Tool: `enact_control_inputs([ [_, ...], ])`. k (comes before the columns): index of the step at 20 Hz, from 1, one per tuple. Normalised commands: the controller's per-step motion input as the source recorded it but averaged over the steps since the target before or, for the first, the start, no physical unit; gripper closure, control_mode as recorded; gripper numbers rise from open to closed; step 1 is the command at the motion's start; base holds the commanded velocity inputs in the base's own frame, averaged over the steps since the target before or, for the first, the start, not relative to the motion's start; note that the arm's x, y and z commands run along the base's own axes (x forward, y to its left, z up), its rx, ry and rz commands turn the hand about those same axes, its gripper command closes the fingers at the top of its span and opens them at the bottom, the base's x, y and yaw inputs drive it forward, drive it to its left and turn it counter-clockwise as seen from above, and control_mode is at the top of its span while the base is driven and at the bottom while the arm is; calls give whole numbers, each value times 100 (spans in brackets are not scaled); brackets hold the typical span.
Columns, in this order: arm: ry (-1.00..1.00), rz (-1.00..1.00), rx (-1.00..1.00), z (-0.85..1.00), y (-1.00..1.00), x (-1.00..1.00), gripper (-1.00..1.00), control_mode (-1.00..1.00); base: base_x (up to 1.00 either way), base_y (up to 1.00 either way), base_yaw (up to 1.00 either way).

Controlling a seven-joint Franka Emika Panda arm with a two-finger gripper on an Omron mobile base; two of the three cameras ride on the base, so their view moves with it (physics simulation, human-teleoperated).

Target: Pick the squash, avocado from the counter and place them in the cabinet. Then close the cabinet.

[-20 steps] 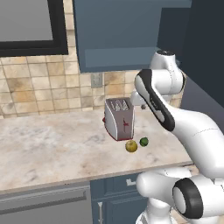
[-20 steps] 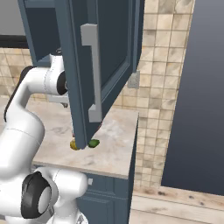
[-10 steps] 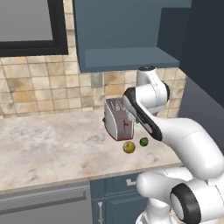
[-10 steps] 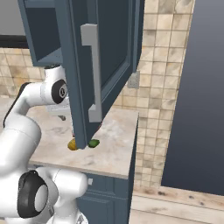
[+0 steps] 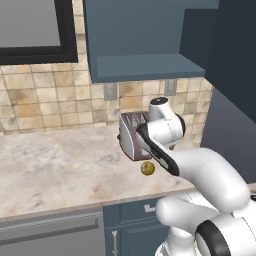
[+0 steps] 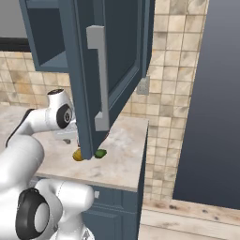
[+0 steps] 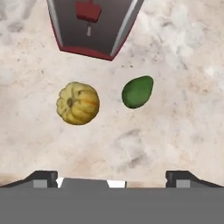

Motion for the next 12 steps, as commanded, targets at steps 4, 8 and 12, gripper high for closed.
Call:
enact_control_inputs([
  [4,7,0,0,-84,23,3,-100,-100,0,0,0],
  [8,2,0,0,-57,21,14,-100,-100,0,0,0],
  [12,5,0,2,-35,12,38,-100,-100,0,0,0],
])
